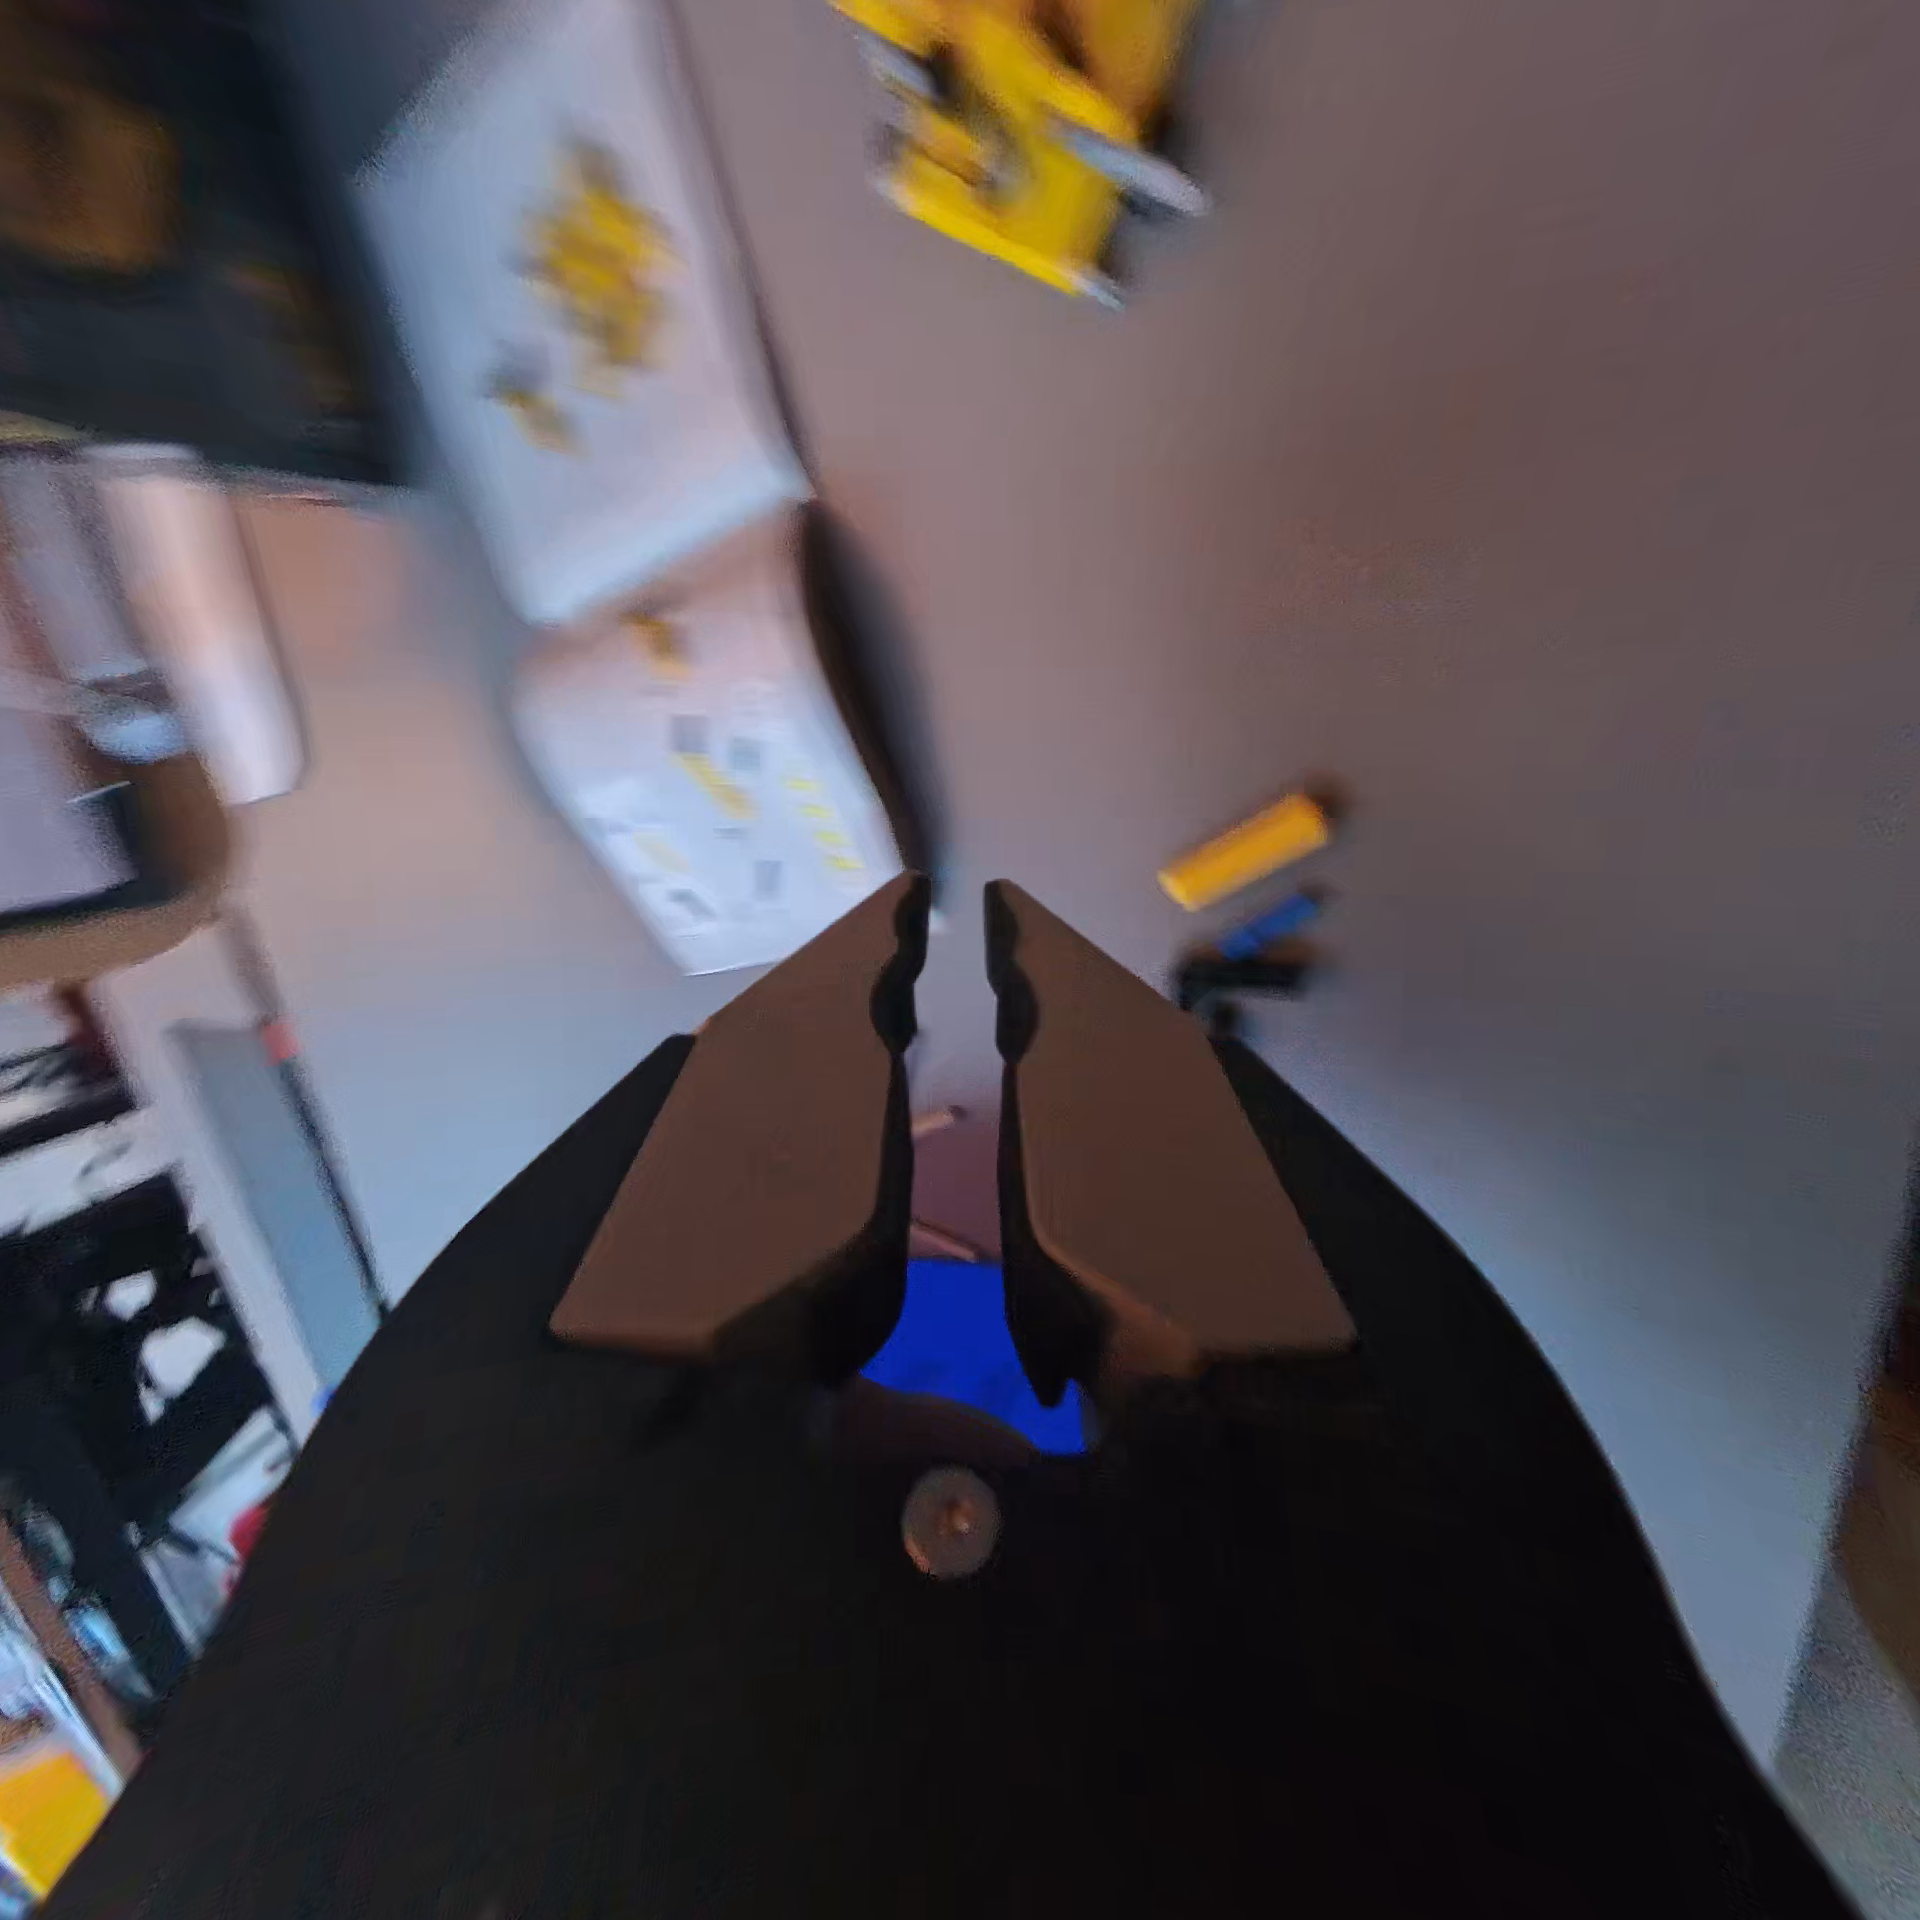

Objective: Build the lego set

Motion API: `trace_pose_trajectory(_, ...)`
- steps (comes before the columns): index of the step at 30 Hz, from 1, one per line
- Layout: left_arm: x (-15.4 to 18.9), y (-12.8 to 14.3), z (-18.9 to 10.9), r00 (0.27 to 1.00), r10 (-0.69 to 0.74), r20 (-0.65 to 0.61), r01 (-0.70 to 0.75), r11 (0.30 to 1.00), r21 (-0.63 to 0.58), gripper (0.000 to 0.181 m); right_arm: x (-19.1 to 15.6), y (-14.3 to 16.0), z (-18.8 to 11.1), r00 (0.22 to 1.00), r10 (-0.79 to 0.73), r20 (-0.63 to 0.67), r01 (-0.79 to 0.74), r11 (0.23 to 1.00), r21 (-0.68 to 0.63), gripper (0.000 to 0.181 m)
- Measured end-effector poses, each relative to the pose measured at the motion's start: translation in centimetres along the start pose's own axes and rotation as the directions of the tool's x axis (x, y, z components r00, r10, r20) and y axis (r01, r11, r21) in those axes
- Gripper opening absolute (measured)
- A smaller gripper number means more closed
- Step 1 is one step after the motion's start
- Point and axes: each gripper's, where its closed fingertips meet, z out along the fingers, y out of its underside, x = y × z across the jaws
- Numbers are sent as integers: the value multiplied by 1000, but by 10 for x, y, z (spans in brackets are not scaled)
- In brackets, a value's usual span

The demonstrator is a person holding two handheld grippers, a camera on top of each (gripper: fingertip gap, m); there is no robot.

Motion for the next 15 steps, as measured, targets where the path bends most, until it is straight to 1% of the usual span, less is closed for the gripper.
trace_pose_trajectory(1, -22, -8, -10, 988, -98, 120, 88, 993, 79, 8, 1, 0, 0, 1000, 1, -5, -1, 1000, -2, 10)
trace_pose_trajectory(2, -43, -13, -22, 951, -213, 223, 178, 970, 167, 9, 3, 2, 0, 1000, 4, -11, -4, 1000, -9, 9)
trace_pose_trajectory(3, -61, -15, -35, 898, -332, 289, 261, 930, 260, 9, 4, 4, 1, 1000, 9, -18, -9, 1000, -20, 9)
trace_pose_trajectory(4, -79, -15, -48, 820, -466, 331, 345, 865, 364, 6, 6, 7, 2, 1000, 16, -26, -17, 999, -32, 9)
trace_pose_trajectory(5, -95, -12, -60, 726, -599, 337, 424, 777, 466, 3, 8, 10, 3, 999, 24, -33, -26, 999, -44, 9)
trace_pose_trajectory(6, -105, -9, -68, 644, -704, 301, 489, 681, 546, 1, 10, 13, 4, 999, 30, -40, -32, 998, -59, 9)
trace_pose_trajectory(8, -115, -10, -76, 533, -829, 169, 558, 495, 666, 0, 16, 23, 5, 998, 38, -58, -44, 994, -102, 12)
trace_pose_trajectory(9, -119, -12, -78, 498, -862, 100, 570, 412, 711, 0, 19, 29, 5, 997, 45, -68, -53, 990, -128, 15)
trace_pose_trajectory(10, -121, -15, -76, 477, -878, 43, 575, 349, 740, 1, 23, 34, 5, 995, 55, -82, -67, 986, -151, 17)
trace_pose_trajectory(11, -123, -16, -73, 458, -889, 13, 577, 309, 756, 5, 26, 38, 5, 993, 71, -92, -85, 982, -167, 19)
trace_pose_trajectory(12, -126, -14, -68, 439, -899, 14, 573, 292, 765, 7, 29, 40, 5, 991, 91, -97, -107, 979, -173, 21)
trace_pose_trajectory(15, -135, -3, -56, 375, -923, 88, 543, 295, 786, 8, 36, 45, 3, 985, 138, -104, -156, 970, -187, 25)
